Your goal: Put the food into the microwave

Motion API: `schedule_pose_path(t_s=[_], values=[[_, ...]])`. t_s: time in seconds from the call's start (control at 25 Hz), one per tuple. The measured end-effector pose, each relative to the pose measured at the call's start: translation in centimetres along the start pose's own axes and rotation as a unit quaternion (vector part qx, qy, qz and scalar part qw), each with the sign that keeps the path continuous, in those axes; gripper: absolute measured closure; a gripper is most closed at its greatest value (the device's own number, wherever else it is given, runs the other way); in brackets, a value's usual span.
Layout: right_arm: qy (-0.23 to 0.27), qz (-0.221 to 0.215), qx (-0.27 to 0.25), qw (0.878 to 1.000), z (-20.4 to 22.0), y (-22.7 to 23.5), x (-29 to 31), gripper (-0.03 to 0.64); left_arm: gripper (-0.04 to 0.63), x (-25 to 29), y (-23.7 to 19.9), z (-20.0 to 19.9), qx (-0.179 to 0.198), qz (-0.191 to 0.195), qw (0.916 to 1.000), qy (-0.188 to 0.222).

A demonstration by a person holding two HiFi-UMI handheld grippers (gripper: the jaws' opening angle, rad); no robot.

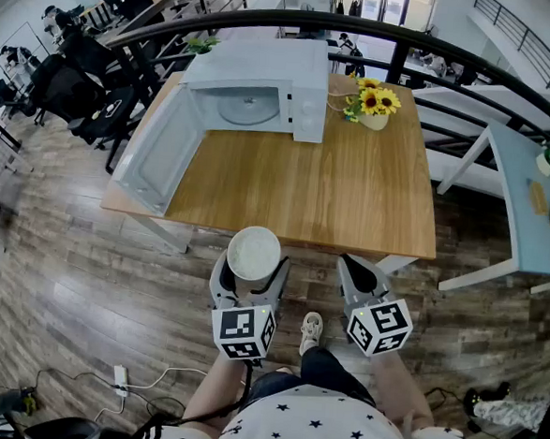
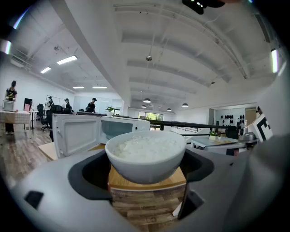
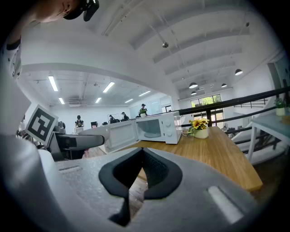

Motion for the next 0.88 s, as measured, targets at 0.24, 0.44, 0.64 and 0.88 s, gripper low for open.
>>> schedule_pose_path(t_s=[0.24, 0.44, 0.64, 0.88], values=[[0.013, -0.013, -0.039, 0.999, 1.7, -8.6, -6.6, 0.611, 0.137, -10.3, -0.5, 2.8, -0.002, -0.002, 1.0, -0.008], [0.017, -0.026, -0.053, 0.998, 2.1, -12.8, -11.3, 0.611, 0.137, -16.0, 0.1, 2.6, -0.006, -0.008, 0.9999, 0.004], [0.015, -0.046, -0.063, 0.997, 2.4, -14.5, -13.0, 0.611, 0.137, -18.4, 1.2, 1.9, -0.015, -0.006, 0.9996, 0.024], [0.023, -0.057, -0.072, 0.995, 2.3, -15.6, -13.8, 0.611, 0.137, -19.7, 1.3, 1.9, -0.014, -0.013, 0.9994, 0.03]])
Point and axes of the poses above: the fingertips, and each gripper's own axes: x forward along the fingers, y to its right, z out of its underside, the point moved 1 cm from there along -x, backward along the fingers, and after that the axes turned 1 degree about y, right-handed, at the moved point
